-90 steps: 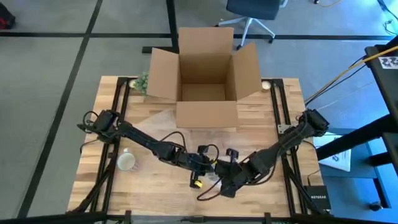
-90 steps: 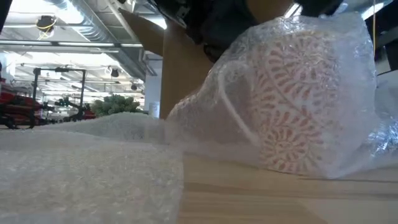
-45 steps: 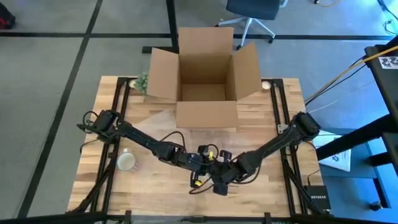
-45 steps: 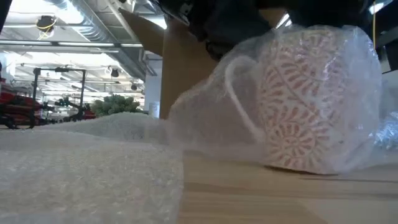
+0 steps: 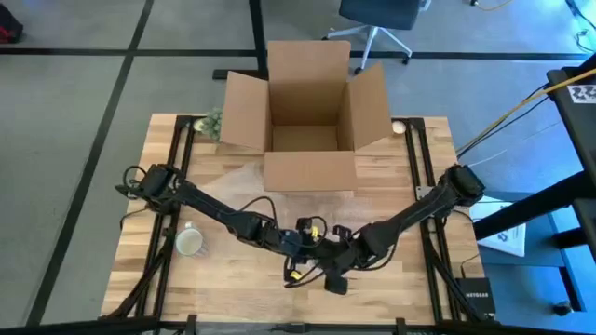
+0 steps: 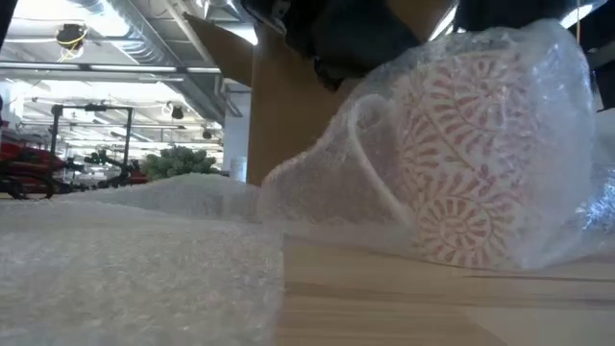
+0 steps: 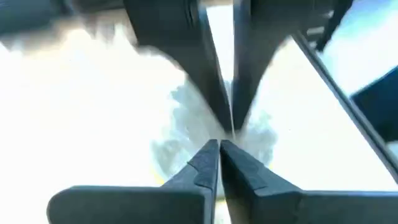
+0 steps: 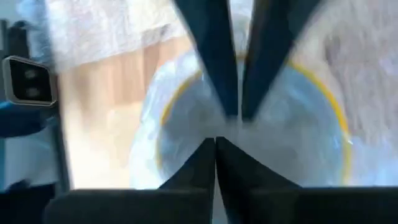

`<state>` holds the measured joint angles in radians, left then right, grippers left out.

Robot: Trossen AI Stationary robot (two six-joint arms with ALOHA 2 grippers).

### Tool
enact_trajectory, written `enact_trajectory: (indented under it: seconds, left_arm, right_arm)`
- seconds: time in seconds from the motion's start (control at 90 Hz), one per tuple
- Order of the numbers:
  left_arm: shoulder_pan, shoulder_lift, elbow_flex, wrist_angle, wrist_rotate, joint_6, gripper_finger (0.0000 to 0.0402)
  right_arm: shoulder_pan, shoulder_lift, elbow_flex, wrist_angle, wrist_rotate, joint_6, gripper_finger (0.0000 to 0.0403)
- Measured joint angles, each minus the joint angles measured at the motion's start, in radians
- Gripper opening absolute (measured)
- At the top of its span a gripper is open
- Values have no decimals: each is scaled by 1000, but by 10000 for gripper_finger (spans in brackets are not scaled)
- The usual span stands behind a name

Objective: Wrap mug
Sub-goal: Wrap the orange mug with the bubble wrap

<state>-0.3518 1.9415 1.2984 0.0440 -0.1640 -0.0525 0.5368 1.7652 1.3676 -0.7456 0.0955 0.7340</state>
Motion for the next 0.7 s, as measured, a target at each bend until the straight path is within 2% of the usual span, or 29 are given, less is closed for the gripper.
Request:
enact_trajectory:
  seconds: [0.2,0.322,0.444,0.544,0.7]
  left_arm:
    - [1,-1,0,-5,-3,0,0]
    - [1,-1,0,-3,-4,1,0]
    - [1,-1,0,-4,-2,12,0]
    - [1,-1,0,-3,9,25,0]
    - [1,-1,0,-3,12,27,0]
  right_arm:
    - [19,-68,0,-100,35,48,0]
    - [46,-106,1,-195,122,116,0]
    - [68,-111,-3,-376,205,261,6]
    - [68,-114,-49,-467,227,356,30]
    - [51,-120,-186,-420,245,395,101]
